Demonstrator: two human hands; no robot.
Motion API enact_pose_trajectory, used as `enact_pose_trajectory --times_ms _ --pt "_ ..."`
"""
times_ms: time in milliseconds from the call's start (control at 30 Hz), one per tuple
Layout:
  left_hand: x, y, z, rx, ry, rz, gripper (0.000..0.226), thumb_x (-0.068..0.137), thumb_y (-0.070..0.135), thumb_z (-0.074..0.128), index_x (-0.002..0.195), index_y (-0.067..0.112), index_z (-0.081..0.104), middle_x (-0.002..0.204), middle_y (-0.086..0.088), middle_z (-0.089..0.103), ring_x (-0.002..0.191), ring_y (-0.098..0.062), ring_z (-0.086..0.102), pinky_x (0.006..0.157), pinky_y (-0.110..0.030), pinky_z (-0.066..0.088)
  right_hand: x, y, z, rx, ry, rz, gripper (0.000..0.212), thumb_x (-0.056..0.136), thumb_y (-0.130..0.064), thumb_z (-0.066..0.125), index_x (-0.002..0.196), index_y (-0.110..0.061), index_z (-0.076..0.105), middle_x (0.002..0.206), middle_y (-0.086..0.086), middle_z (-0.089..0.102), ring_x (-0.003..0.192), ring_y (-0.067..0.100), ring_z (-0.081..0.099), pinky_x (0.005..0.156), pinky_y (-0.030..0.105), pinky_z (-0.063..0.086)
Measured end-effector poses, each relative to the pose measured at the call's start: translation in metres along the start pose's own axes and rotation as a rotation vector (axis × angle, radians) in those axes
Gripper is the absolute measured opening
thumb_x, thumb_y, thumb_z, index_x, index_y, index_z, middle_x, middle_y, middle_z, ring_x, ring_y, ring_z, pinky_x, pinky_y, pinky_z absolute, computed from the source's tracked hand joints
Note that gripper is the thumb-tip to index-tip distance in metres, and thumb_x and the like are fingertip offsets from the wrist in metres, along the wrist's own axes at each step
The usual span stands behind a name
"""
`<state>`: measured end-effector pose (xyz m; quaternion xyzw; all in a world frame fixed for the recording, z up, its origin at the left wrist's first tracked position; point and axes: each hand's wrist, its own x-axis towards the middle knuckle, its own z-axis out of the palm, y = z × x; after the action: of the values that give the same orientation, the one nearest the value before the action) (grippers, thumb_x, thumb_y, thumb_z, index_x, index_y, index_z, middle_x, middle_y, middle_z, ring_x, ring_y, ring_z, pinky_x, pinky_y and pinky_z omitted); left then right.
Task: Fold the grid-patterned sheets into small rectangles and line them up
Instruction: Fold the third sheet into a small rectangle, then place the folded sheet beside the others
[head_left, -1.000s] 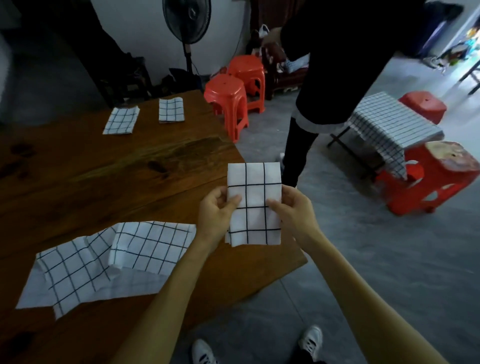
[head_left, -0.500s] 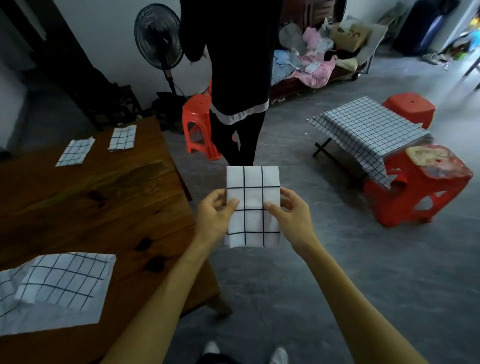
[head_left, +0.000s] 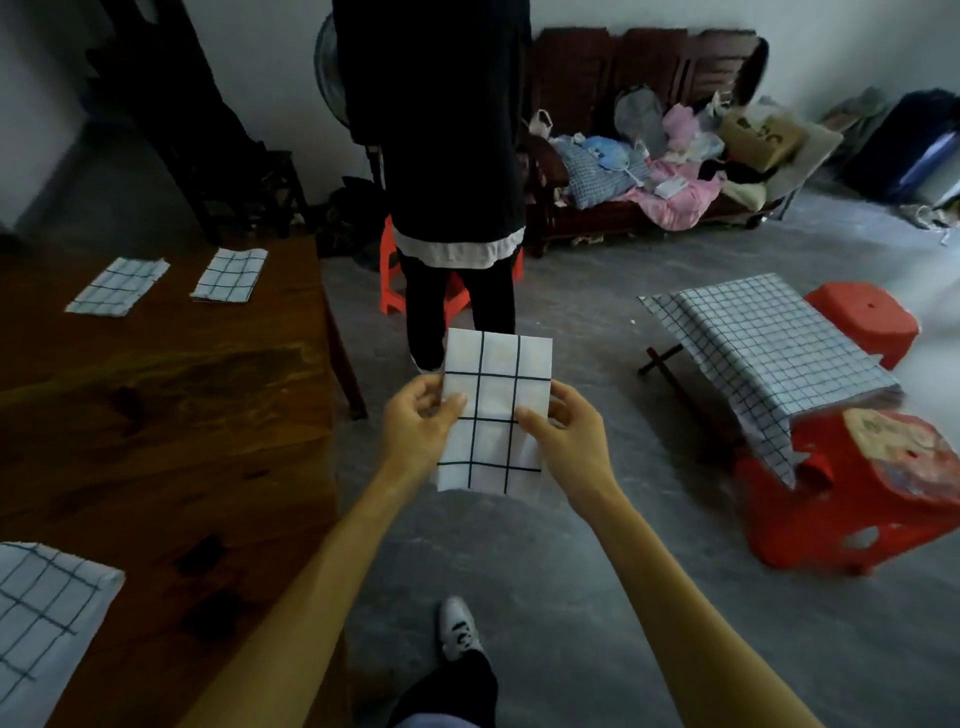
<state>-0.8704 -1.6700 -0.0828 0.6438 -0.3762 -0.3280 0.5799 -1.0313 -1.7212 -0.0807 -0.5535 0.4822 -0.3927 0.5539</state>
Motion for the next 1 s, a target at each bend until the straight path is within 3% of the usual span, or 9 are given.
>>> enact_pose_trajectory --times_ms 267,367,467,567,667,867,1000 --pt "0.121 -0.008 -0.021 -0.019 0.153 -0.046 0.026 0.088 0.015 0.066 0.114 0.012 0.063 0.102 0.007 0.069 0.093 0.0 0.065 0.077 -0.015 0.053 0.139 -0.037 0.057 -0.083 -0.189 -0.015 0.034 0.087 -0.006 0.068 0.117 -0.02 0.062 0.101 -0.004 0.073 0.088 0.007 0.07 0.071 0.021 0.056" --pt "0.147 -0.007 -0.035 -0.01 0.223 -0.07 0.022 0.088 0.014 0.066 0.109 0.02 0.061 0.097 0.014 0.067 0.089 0.008 0.063 0.074 -0.012 0.052 0.174 -0.041 0.082 -0.107 -0.255 -0.013 0.034 0.087 -0.006 0.067 0.12 -0.015 0.061 0.102 -0.003 0.072 0.088 0.006 0.07 0.07 0.017 0.055" --pt "0.17 -0.008 -0.049 0.007 0.289 -0.102 0.024 0.088 0.017 0.066 0.11 0.026 0.059 0.098 0.017 0.065 0.092 0.003 0.064 0.076 -0.015 0.053 0.209 -0.041 0.106 -0.129 -0.327 -0.025 0.033 0.087 -0.008 0.068 0.118 -0.017 0.062 0.099 -0.004 0.072 0.086 0.007 0.069 0.07 0.018 0.055" --pt "0.194 -0.011 -0.062 0.033 0.386 -0.144 0.03 0.088 0.018 0.067 0.115 0.025 0.057 0.101 0.014 0.065 0.092 0.001 0.064 0.072 -0.014 0.053 0.245 -0.04 0.133 -0.156 -0.405 -0.022 0.032 0.087 -0.012 0.068 0.117 -0.022 0.061 0.097 -0.009 0.071 0.086 0.004 0.068 0.071 0.018 0.055" --pt "0.218 -0.01 -0.068 0.043 0.465 -0.174 0.031 0.088 0.016 0.066 0.116 0.026 0.057 0.103 0.013 0.066 0.093 0.0 0.065 0.069 -0.014 0.053 0.283 -0.039 0.16 -0.15 -0.502 -0.037 0.032 0.087 -0.013 0.069 0.116 -0.023 0.061 0.1 -0.006 0.072 0.091 0.009 0.069 0.08 0.029 0.058" --pt "0.27 0.008 -0.065 0.132 0.665 -0.231 0.034 0.089 0.017 0.065 0.121 0.022 0.055 0.103 0.013 0.062 0.087 0.003 0.062 0.061 -0.01 0.051 0.358 -0.041 0.201 -0.104 -0.68 -0.057 0.037 0.087 -0.015 0.07 0.122 -0.019 0.06 0.11 -0.005 0.07 0.097 0.009 0.068 0.086 0.036 0.058" --pt "0.301 0.029 -0.065 0.156 0.748 -0.255 0.036 0.088 0.016 0.066 0.122 0.021 0.054 0.102 0.014 0.062 0.085 0.005 0.061 0.059 -0.008 0.049 0.401 -0.06 0.226 -0.117 -0.767 -0.108 0.038 0.086 -0.019 0.071 0.122 -0.018 0.061 0.11 -0.007 0.07 0.097 0.008 0.068 0.082 0.029 0.058"
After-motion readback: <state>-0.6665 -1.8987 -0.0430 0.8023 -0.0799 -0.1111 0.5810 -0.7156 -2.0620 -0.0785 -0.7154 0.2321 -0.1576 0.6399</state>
